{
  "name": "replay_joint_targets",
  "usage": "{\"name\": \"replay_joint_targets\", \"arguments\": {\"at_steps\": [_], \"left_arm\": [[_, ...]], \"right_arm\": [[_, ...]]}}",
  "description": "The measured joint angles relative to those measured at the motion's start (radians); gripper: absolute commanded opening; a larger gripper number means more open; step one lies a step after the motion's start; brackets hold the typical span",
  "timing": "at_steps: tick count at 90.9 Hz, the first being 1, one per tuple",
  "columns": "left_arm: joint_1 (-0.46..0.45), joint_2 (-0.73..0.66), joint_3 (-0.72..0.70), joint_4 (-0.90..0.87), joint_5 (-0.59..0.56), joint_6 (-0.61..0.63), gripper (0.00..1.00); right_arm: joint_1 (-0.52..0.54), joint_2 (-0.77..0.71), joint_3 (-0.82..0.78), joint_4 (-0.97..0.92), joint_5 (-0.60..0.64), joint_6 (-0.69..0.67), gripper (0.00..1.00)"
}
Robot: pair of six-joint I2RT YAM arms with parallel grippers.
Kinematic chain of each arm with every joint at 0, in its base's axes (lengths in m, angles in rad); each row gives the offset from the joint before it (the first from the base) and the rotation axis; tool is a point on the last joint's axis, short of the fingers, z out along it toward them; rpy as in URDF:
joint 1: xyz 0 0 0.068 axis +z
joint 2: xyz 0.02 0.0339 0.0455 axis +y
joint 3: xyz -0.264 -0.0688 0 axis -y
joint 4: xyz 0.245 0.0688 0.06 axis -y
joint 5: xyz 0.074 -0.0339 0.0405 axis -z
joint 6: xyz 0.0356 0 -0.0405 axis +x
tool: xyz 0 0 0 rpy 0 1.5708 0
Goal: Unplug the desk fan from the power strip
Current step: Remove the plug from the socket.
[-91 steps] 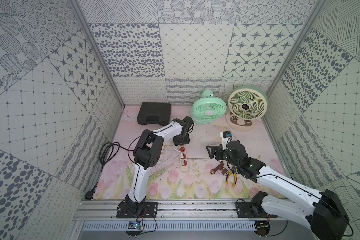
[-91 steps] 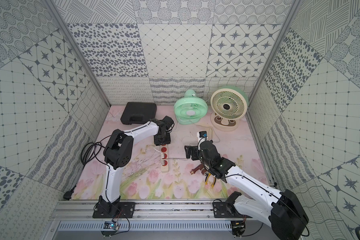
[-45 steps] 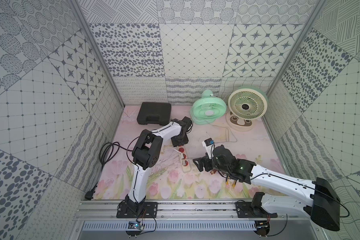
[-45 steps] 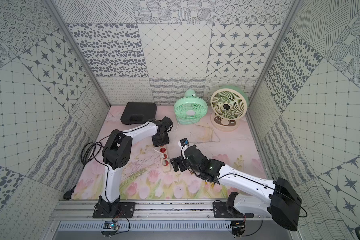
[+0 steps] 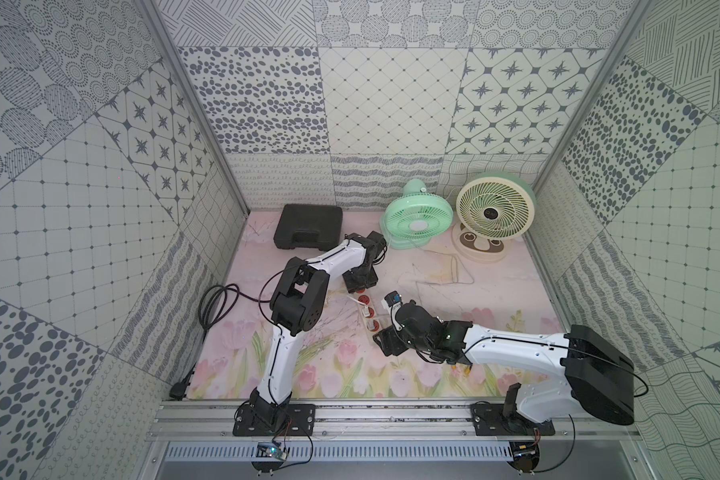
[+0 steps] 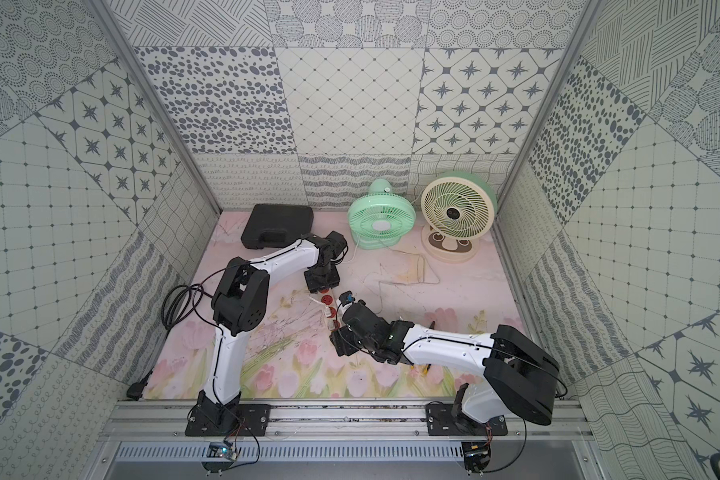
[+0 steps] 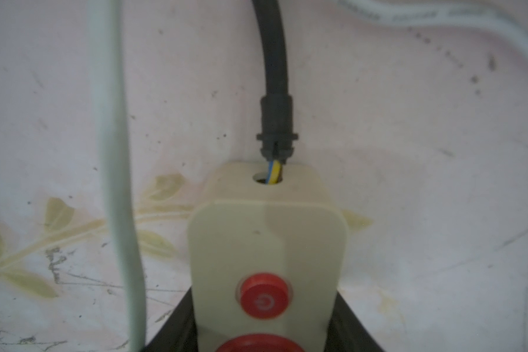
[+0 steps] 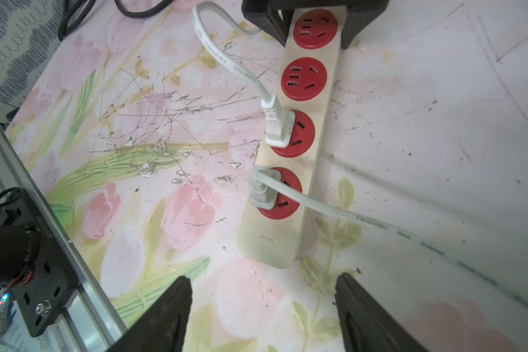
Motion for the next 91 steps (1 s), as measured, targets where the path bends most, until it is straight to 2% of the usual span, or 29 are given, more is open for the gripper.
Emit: {"name": "replay_joint_targets", "arguments": {"at_steps": [21,49,91], "left_arm": [[0.000,0.000,-0.001,0.001,0.000,0.001,0.00],[0.000,-0.012,-0.028,0.025,0.000,0.002,0.00],[0.000,-0.025,-0.056,0.054,0.002,0.005,0.00]], "right_arm": [[0.000,0.106,0.065,0.017,-0.003,0.002,0.59],[0.000,0.199,0.146,0.017,0.037,0.001,0.54],[0.000,0.291,0.219,-0.023,0.100,-0.009,0.33]]}}
